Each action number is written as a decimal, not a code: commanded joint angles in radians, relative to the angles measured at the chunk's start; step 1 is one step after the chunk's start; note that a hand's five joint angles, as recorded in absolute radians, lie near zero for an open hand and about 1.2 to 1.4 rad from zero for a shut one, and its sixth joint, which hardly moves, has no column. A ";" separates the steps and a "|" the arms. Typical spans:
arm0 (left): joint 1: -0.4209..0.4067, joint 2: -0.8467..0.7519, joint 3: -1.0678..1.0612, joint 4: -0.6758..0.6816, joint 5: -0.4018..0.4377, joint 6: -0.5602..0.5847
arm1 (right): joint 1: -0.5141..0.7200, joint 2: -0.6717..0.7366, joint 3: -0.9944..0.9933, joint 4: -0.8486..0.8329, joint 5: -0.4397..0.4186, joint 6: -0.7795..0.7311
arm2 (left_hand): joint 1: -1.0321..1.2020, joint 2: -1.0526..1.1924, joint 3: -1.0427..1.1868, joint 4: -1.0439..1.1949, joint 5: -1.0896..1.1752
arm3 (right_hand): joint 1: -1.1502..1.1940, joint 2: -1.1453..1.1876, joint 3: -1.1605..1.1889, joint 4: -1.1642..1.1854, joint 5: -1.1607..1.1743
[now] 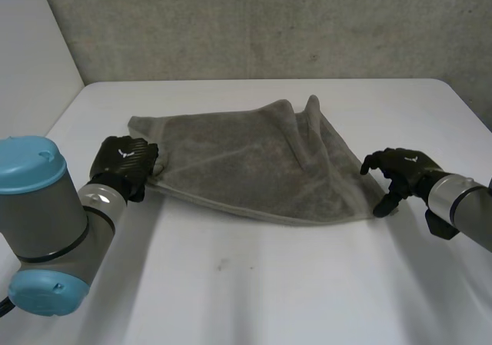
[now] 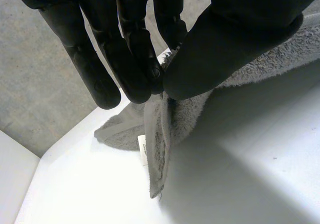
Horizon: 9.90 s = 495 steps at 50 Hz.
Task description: Fold the towel.
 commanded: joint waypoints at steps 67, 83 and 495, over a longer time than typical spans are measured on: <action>-0.014 0.058 -0.105 -0.171 0.007 -0.046 | -0.007 -0.074 0.067 0.026 0.056 -0.338 | -0.668 -0.718 -0.716 -0.716 -0.713 | 0.973 0.928 0.936 0.939 0.941; 0.172 0.079 -0.046 -0.171 0.192 -0.041 | -0.086 -0.058 0.076 -0.030 0.045 -0.333 | -0.721 -0.771 -0.769 -0.769 -0.766 | 0.973 0.928 0.936 0.939 0.941; 0.252 -0.169 0.265 -0.566 0.336 0.204 | 0.032 -0.140 0.006 0.339 0.219 -0.754 | 0.227 0.177 0.178 0.179 0.182 | 0.973 0.928 0.936 0.939 0.941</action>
